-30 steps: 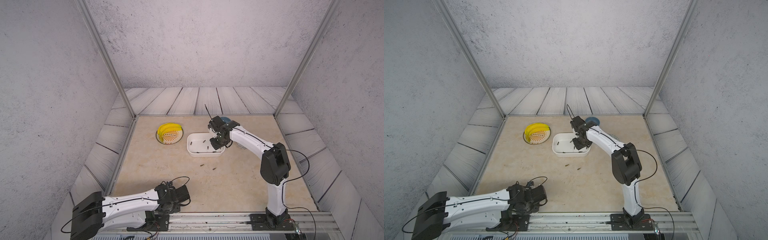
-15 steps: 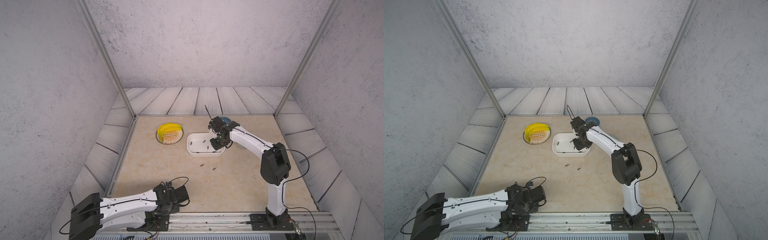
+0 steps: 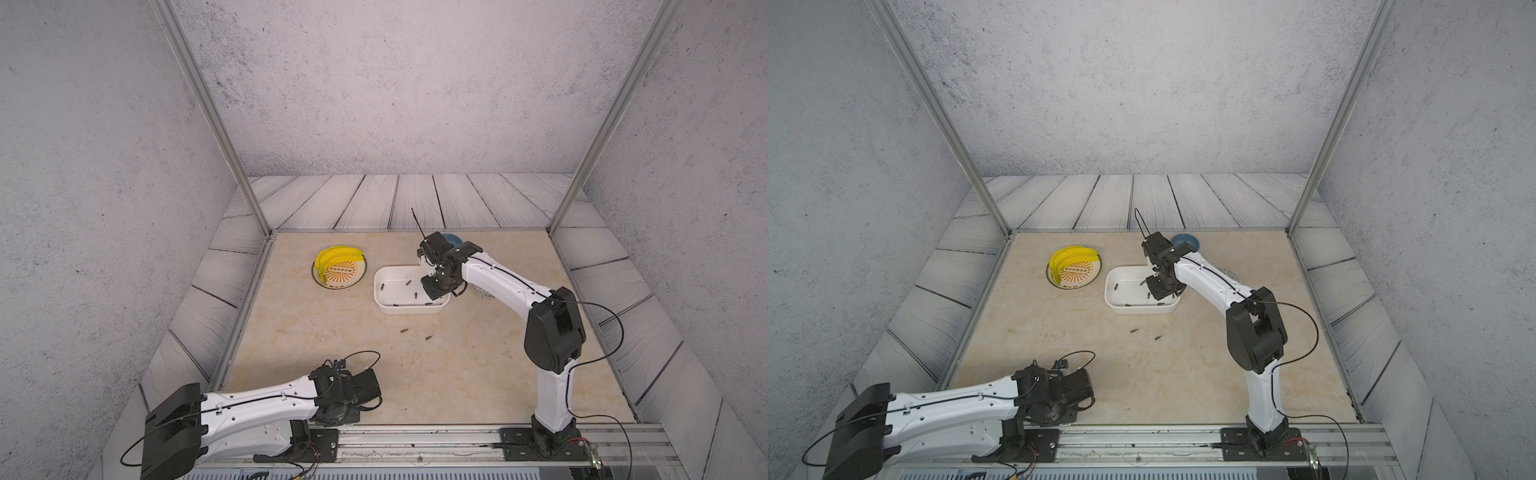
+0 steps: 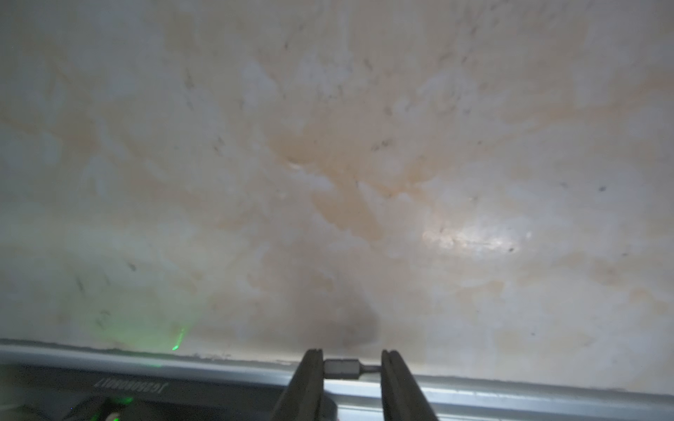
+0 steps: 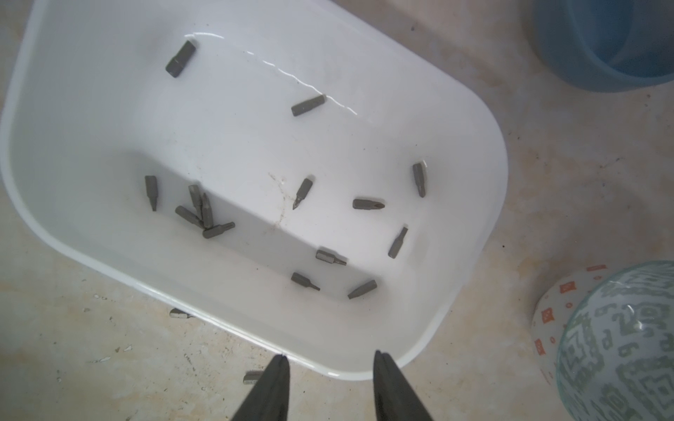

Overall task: Put the bit on the desktop into the storage box
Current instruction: Pick up the screwdriver bit from the center of the board, then place the screwdriver bit in the storage box.

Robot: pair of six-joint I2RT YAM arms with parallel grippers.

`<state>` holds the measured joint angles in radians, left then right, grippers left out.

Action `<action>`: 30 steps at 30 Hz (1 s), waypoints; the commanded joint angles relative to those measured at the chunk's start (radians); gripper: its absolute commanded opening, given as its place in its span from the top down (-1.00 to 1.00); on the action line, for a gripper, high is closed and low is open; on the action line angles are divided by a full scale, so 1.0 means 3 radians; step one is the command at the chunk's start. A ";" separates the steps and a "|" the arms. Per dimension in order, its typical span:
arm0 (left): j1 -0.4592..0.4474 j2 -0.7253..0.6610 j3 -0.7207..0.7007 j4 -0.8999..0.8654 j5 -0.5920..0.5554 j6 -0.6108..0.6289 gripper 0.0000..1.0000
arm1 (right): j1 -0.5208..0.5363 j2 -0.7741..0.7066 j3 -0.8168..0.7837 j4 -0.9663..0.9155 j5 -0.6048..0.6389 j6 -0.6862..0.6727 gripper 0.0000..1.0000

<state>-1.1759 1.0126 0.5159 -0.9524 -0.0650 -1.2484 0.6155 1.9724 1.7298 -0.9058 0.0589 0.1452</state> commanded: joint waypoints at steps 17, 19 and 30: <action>0.1621 0.2212 0.3319 -0.0409 -0.0079 0.2643 0.38 | -0.0267 -0.0651 -0.0485 -0.0020 0.0013 0.0139 0.16; 0.1726 0.2697 0.3824 -0.0477 0.0069 0.2795 0.40 | -0.0300 -0.0725 -0.0556 -0.0036 -0.0004 0.0210 0.16; 0.1951 0.4329 0.5122 -0.0422 0.0557 0.3037 0.21 | -0.0375 -0.1193 -0.1233 0.0125 -0.0152 0.0462 0.16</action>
<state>-0.5922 2.3066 2.0159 -1.0546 0.0525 -0.3695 0.5041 1.6455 1.3876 -0.8795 0.0383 0.2584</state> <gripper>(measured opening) 0.378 0.422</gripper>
